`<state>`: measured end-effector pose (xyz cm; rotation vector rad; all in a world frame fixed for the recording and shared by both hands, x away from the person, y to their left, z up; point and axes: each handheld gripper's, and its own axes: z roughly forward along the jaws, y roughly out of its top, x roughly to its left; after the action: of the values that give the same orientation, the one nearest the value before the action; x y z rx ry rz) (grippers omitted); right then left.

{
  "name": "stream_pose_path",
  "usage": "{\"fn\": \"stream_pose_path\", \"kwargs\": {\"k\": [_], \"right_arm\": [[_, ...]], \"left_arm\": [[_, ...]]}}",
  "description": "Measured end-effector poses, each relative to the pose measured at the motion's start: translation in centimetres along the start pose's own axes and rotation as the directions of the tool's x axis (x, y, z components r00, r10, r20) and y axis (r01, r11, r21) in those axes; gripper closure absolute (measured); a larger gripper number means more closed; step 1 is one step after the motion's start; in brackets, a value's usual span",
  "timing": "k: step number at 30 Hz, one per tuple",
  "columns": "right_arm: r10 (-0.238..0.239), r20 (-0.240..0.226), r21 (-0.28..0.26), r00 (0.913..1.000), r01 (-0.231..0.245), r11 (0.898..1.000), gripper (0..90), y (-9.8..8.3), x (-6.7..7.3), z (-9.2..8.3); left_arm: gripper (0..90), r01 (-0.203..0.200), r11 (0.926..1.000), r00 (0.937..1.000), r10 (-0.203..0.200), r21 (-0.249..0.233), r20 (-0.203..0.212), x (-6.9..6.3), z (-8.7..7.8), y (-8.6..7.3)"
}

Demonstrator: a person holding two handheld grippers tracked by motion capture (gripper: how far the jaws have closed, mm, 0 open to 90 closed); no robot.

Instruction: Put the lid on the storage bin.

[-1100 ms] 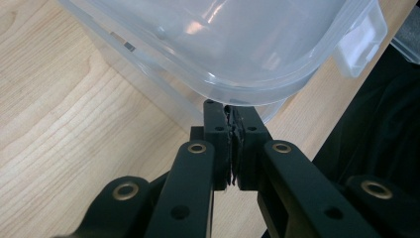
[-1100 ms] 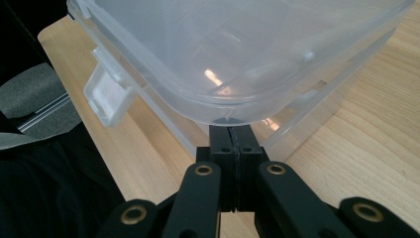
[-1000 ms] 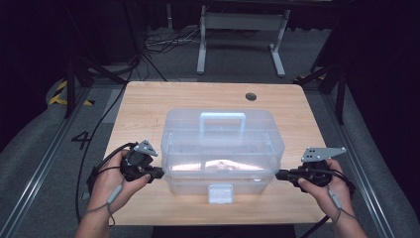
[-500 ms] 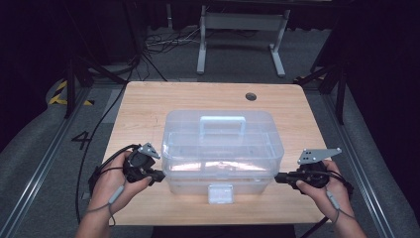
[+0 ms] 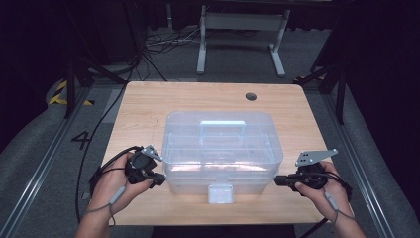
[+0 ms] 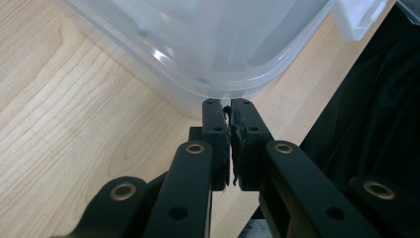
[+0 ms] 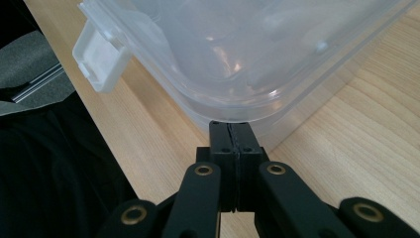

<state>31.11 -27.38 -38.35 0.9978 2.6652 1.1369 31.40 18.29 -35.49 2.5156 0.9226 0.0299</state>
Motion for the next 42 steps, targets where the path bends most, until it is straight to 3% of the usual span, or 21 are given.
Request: {"fn": "stream_pose_path", "kwargs": {"k": [6, 19, 27, 33, 36, 42], "right_arm": [[0.002, 0.001, 0.012, 1.0000, -0.002, 1.000, 90.0, -0.1, 0.0, 0.0], [0.013, -0.002, 0.012, 0.9999, -0.013, 1.000, 89.8, -0.5, -0.1, -0.2], [0.029, 0.007, -0.047, 0.9995, -0.029, 0.998, 84.9, -0.3, -0.5, -1.6], [0.037, 0.031, -0.099, 0.9988, -0.033, 0.995, 78.4, 0.2, -1.3, -2.7], [0.035, 0.043, -0.125, 0.9984, -0.030, 0.992, 75.9, 0.7, -1.7, -3.2], [0.035, 0.073, -0.150, 0.9967, -0.024, 0.988, 65.7, 1.3, -2.6, -3.5]], "left_arm": [[85.6, 0.002, 0.9999, 1.0000, -0.002, 0.016, -0.002, -0.1, 0.1, 0.0], [82.4, 0.011, 0.9999, 0.9999, -0.011, -0.008, 0.003, 0.2, -0.3, -0.3], [78.9, 0.041, 0.9977, 0.9990, -0.042, -0.054, -0.014, 0.7, -1.2, -1.0], [75.8, 0.082, 0.9874, 0.9956, -0.087, -0.135, -0.033, 1.2, -2.3, -2.0], [75.2, 0.113, 0.9793, 0.9909, -0.123, -0.168, -0.054, 1.5, -2.8, -2.6], [66.9, 0.120, 0.9670, 0.9830, -0.148, -0.224, -0.109, 2.6, -3.1, -3.4]]}}
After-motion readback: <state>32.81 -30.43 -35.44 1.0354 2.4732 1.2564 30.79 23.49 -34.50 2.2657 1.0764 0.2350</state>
